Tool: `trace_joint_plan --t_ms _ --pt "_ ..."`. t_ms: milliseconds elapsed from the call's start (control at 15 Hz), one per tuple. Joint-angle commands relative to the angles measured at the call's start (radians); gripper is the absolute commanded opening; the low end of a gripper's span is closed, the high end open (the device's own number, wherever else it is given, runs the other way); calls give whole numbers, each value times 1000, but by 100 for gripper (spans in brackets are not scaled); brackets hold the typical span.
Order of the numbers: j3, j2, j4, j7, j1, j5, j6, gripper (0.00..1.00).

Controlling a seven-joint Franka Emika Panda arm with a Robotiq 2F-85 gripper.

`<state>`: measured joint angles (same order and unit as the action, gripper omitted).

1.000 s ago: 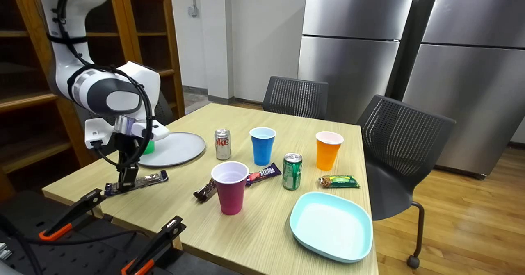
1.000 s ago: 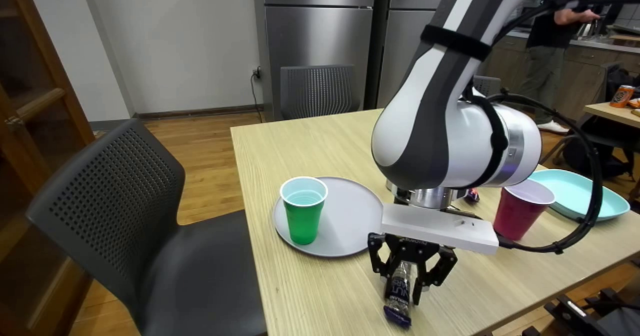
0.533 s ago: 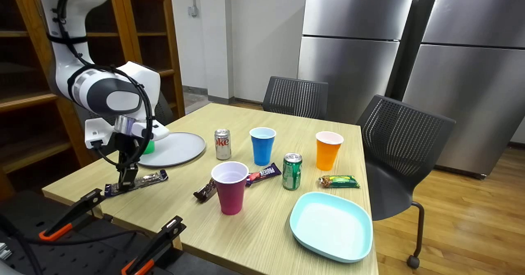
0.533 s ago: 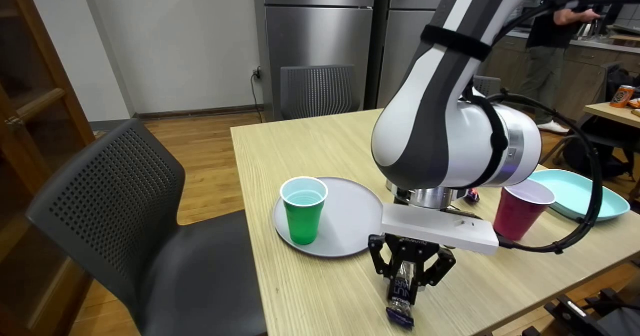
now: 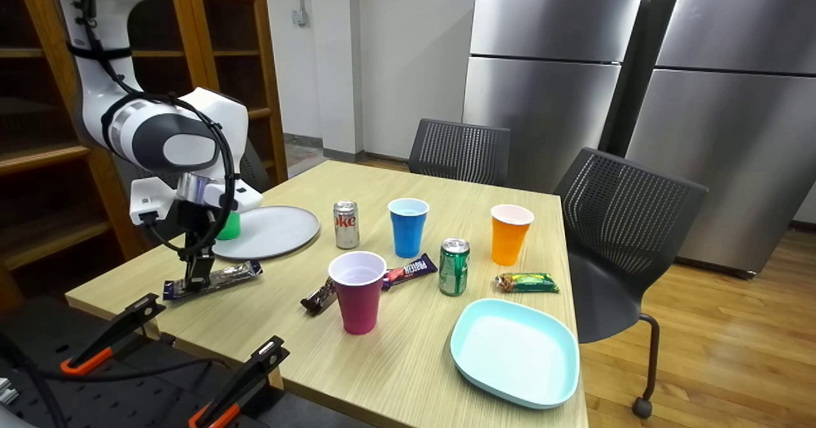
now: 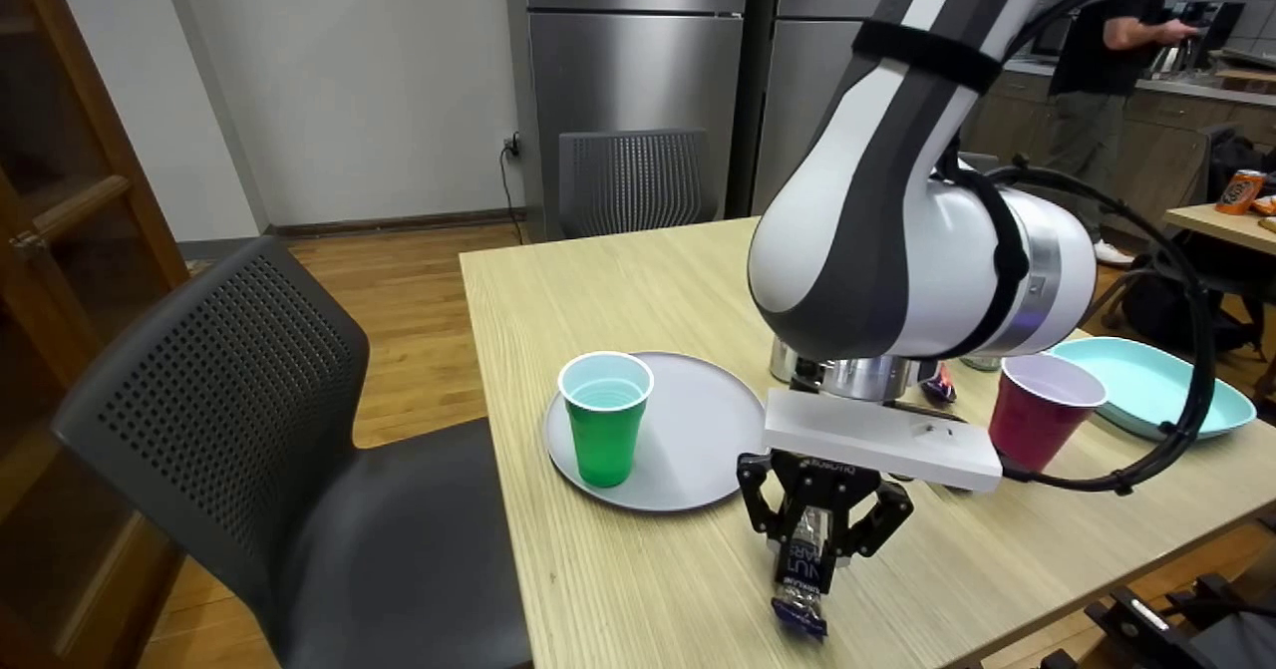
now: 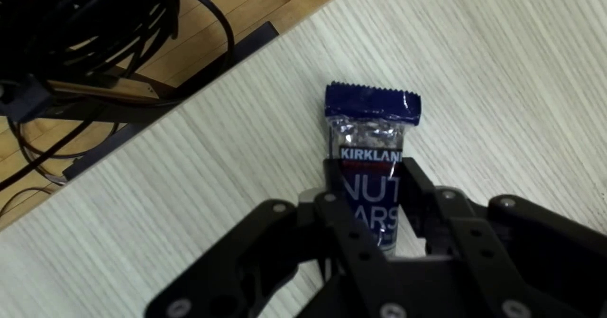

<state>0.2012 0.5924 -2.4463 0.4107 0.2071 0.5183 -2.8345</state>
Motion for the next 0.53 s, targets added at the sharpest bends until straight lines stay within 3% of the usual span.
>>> trace_joint_plan --t_ms 0,467 --pt "25 -85 -61 24 -24 21 3 9" --pt "11 -183 -91 21 -56 29 42 9"
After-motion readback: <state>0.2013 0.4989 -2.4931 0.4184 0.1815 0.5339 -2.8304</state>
